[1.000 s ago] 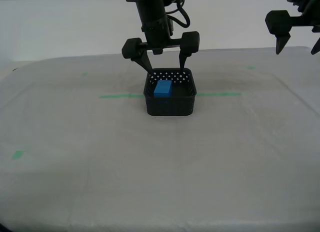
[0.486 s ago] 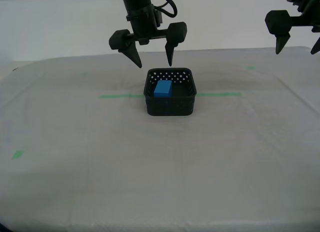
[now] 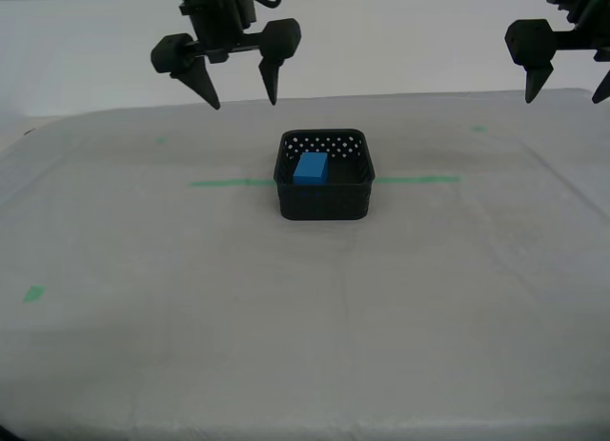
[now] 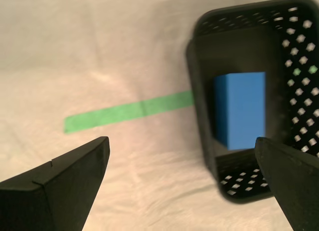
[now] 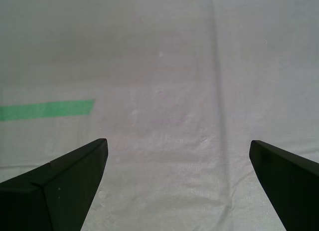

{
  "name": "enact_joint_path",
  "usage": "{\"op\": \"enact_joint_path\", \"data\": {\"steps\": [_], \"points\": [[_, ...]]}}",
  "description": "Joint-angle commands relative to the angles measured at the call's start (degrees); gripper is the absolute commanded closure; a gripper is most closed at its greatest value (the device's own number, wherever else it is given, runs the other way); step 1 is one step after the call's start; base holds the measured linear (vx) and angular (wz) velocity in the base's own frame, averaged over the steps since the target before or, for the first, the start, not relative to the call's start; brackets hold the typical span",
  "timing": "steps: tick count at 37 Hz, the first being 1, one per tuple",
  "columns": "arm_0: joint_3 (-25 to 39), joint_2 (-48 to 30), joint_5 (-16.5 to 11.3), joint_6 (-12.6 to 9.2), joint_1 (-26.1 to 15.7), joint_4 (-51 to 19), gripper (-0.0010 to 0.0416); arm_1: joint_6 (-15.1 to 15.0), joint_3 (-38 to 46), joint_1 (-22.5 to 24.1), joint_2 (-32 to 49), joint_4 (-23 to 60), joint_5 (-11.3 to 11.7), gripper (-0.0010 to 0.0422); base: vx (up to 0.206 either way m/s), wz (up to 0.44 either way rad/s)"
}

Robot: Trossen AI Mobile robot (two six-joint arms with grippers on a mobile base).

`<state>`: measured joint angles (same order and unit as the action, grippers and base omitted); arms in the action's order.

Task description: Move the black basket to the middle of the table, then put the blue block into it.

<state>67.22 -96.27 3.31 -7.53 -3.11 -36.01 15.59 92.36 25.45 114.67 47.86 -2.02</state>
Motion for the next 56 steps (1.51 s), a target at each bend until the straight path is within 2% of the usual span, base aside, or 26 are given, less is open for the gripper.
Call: {"op": "enact_joint_path", "data": {"steps": [1, 11, 18, 24, 31, 39, 48, 53, 56], "points": [[0.0, 0.0, 0.1, 0.1, 0.0, 0.0, 0.0007, -0.6, -3.9, -2.0, -3.0, -0.7, 0.2, 0.0011, 0.000, 0.000], [0.0, 0.0, 0.1, 0.1, 0.0, 0.1, 0.0007, -0.8, -16.9, -9.1, -13.6, -4.8, 0.2, 0.0011, 0.000, 0.000], [0.0, 0.0, 0.1, 0.1, 0.0, 0.1, 0.0007, -4.3, -20.5, -13.9, -16.9, -1.7, 0.1, 0.0011, 0.000, 0.000], [0.0, 0.0, 0.1, 0.1, 0.0, 0.1, 0.0007, -6.4, -21.2, -16.2, -17.1, -0.3, 0.6, 0.0011, 0.000, 0.000], [0.0, 0.0, 0.1, 0.1, 0.0, 0.1, 0.0007, -7.0, -21.2, -17.2, -17.1, -1.8, 1.6, 0.0011, 0.000, 0.000], [0.0, 0.0, 0.1, 0.1, 0.0, 0.1, 0.0007, -7.1, -21.2, -17.6, -17.0, -3.3, 3.7, 0.0011, 0.000, 0.000], [0.0, 0.0, 0.1, 0.1, 0.0, 0.0, 0.0007, -7.8, -21.2, -18.7, -15.5, -5.8, 3.9, 0.0012, 0.000, 0.000], [0.0, 0.0, 0.1, 0.1, 0.0, 0.1, 0.0007, -9.5, -21.2, -18.8, -15.7, -7.9, 7.6, 0.0012, 0.000, 0.000], [0.0, 0.0, 0.1, 0.1, 0.0, 0.1, 0.0007, -9.9, -21.1, -18.8, -15.8, -7.9, 7.6, 0.0012, 0.000, 0.000]]}}
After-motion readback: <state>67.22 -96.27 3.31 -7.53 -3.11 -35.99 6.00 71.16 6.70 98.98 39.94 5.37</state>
